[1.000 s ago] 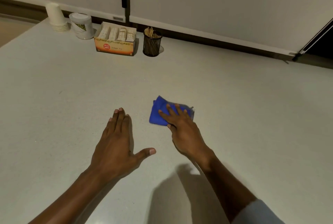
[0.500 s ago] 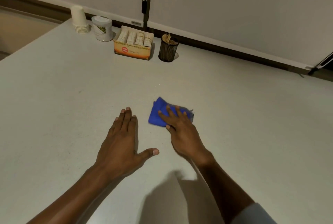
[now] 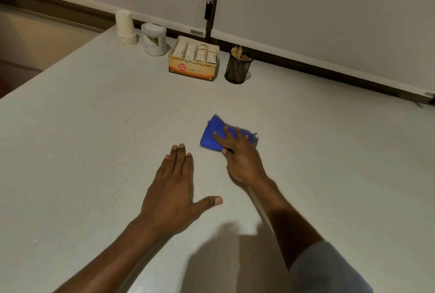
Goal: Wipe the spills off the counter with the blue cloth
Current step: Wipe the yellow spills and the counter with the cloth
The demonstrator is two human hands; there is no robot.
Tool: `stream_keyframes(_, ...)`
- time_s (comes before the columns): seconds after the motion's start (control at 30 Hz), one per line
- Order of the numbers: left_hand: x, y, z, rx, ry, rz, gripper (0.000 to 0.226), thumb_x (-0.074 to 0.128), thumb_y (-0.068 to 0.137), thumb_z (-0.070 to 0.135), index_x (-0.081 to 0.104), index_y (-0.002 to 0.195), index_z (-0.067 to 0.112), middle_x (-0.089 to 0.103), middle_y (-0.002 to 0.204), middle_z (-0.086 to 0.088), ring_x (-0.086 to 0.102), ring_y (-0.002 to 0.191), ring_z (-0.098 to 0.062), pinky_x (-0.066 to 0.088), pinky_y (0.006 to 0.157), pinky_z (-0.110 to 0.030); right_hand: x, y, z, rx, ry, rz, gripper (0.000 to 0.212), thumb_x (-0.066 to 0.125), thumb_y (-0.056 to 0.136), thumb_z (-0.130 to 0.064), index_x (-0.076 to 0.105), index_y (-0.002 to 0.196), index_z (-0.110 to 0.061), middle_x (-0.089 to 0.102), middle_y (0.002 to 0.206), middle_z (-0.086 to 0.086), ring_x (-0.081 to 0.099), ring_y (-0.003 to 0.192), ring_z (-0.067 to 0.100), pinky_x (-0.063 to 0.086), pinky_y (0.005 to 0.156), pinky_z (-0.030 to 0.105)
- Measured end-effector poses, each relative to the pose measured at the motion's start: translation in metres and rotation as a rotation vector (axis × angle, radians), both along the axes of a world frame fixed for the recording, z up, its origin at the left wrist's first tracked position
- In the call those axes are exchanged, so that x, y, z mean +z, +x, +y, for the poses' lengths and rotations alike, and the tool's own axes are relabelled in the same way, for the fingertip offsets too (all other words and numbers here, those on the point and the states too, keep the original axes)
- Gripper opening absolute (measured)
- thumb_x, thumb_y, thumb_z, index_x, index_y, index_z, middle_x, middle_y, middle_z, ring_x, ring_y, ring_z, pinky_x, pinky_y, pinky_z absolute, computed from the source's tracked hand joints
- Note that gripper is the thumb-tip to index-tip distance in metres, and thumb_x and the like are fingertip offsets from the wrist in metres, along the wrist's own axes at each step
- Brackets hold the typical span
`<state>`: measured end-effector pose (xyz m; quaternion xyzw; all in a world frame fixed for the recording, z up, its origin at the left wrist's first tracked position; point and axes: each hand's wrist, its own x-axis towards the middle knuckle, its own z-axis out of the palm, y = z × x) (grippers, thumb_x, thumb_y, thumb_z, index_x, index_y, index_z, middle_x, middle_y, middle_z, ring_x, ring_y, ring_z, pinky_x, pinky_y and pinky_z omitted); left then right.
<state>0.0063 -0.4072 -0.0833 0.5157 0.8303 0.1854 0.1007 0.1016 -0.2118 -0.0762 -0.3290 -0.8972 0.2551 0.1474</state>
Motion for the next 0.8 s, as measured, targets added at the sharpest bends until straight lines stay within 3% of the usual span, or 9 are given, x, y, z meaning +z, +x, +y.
stream_keyframes(0.1,-0.002,-0.001,0.000,-0.004,-0.005,-0.007,0.135,0.031,0.078,0.102,-0.004,0.170,0.009,-0.019,0.178,-0.011,-0.019,0.165,-0.024,-0.001,0.136,-0.042,-0.002,0.033,-0.042,0.054,0.053,0.009,0.058,0.053,0.103,-0.007,0.043,0.150,-0.040,0.030,0.166,-0.006,0.012,0.157,0.021,0.014,0.127,0.046)
stream_keyframes(0.2,0.000,-0.001,0.000,-0.001,0.000,-0.008,0.136,0.031,0.078,0.103,-0.002,0.170,0.009,-0.017,0.178,-0.011,-0.017,0.165,-0.024,0.000,0.136,-0.042,-0.007,0.064,-0.025,-0.008,0.069,-0.053,0.061,0.052,0.104,-0.009,0.040,0.149,-0.048,0.027,0.166,-0.013,0.011,0.158,0.016,0.017,0.128,0.046)
stream_keyframes(0.33,0.003,0.001,-0.001,-0.005,-0.003,-0.010,0.132,0.034,0.081,0.098,-0.002,0.169,0.007,-0.018,0.178,-0.014,-0.019,0.165,-0.026,-0.004,0.135,-0.041,0.000,0.072,0.018,-0.164,0.031,-0.063,0.053,0.051,0.104,-0.009,0.045,0.148,-0.038,0.031,0.165,-0.001,0.015,0.157,0.029,0.022,0.124,0.058)
stream_keyframes(0.47,0.004,0.012,-0.002,-0.020,0.011,-0.023,0.125,0.038,0.087,0.090,-0.001,0.169,0.003,-0.016,0.177,-0.019,-0.018,0.165,-0.028,-0.009,0.133,-0.039,0.001,0.068,-0.025,-0.146,0.093,-0.066,0.058,0.049,0.104,-0.007,0.039,0.151,-0.040,0.026,0.167,-0.003,0.010,0.157,0.026,0.016,0.127,0.056)
stream_keyframes(0.6,0.011,0.025,-0.003,-0.050,-0.056,-0.039,0.133,0.037,0.082,0.096,-0.011,0.168,0.006,-0.027,0.175,-0.016,-0.025,0.163,-0.028,-0.013,0.131,-0.038,-0.006,0.107,-0.064,-0.030,0.145,-0.088,0.065,0.048,0.103,-0.003,0.031,0.153,-0.039,0.021,0.167,-0.005,0.004,0.157,0.022,0.007,0.129,0.050)
stream_keyframes(0.7,0.013,0.028,-0.005,-0.070,-0.085,-0.027,0.133,0.033,0.082,0.097,-0.011,0.168,0.007,-0.027,0.175,-0.016,-0.026,0.163,-0.028,-0.012,0.131,-0.039,-0.004,0.140,-0.029,-0.202,0.126,-0.108,0.063,0.050,0.102,-0.006,0.037,0.151,-0.045,0.026,0.166,-0.007,0.011,0.156,0.022,0.019,0.127,0.050)
stream_keyframes(0.8,0.014,0.027,-0.003,-0.065,-0.111,-0.012,0.132,0.034,0.082,0.096,-0.009,0.168,0.005,-0.024,0.175,-0.017,-0.023,0.163,-0.029,-0.011,0.133,-0.041,-0.001,0.137,0.006,-0.337,0.139,-0.138,0.057,0.052,0.102,-0.006,0.044,0.151,-0.034,0.034,0.164,0.005,0.020,0.155,0.034,0.026,0.122,0.060)
